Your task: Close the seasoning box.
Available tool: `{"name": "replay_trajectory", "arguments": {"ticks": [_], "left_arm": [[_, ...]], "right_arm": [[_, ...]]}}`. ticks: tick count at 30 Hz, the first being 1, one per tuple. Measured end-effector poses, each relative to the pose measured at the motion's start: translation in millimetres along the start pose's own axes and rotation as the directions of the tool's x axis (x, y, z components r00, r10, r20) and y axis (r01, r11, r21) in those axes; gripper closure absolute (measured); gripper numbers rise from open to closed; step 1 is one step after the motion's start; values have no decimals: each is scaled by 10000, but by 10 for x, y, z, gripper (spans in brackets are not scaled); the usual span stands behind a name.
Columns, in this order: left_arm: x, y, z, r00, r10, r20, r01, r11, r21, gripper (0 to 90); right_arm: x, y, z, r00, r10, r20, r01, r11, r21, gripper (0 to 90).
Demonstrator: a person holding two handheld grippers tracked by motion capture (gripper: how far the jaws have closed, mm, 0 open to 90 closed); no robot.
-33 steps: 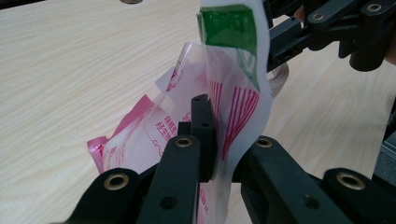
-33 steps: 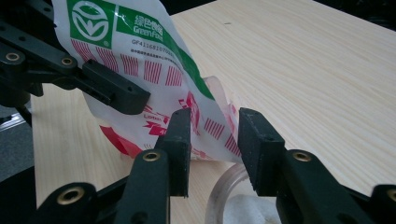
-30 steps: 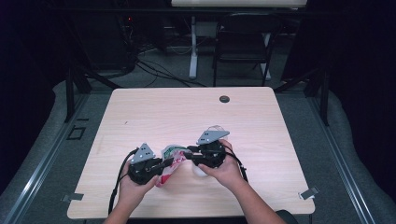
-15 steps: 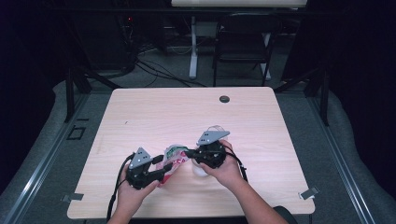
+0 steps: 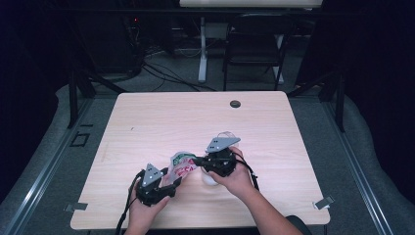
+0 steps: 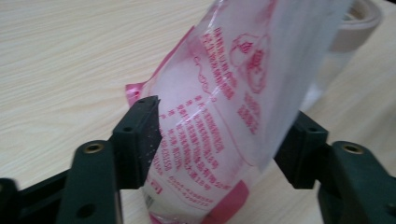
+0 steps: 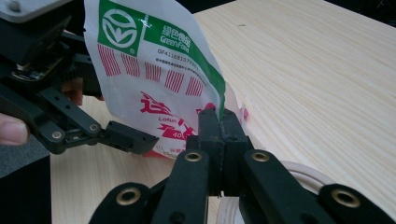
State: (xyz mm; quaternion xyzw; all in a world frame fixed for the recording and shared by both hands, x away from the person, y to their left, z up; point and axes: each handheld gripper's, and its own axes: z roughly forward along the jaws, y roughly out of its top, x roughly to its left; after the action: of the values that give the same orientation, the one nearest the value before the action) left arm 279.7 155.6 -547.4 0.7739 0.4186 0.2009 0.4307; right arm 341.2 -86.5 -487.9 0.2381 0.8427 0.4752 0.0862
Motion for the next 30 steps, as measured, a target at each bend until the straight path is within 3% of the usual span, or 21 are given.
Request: {"name": "replay_trajectory", "arguments": {"ticks": [1,6,20,30], "left_arm": [[-2,-16,13,9998,-12,-216,11,10000,-56,358],[38,-43,43,9981,-331,-522,325,9994,-117,314],[107,-136,190,9971,-698,-292,710,9966,421,273],[133,-172,330,9950,-988,-152,998,9905,949,244]], "right_arm": [[3,0,2,10000,2,-5,-2,10000,-23,900],[15,3,-2,10000,-91,0,91,10000,-5,900],[24,2,2,10000,-77,-41,77,10000,-2,900],[22,-1,3,10000,-84,-50,84,10000,12,900]]}}
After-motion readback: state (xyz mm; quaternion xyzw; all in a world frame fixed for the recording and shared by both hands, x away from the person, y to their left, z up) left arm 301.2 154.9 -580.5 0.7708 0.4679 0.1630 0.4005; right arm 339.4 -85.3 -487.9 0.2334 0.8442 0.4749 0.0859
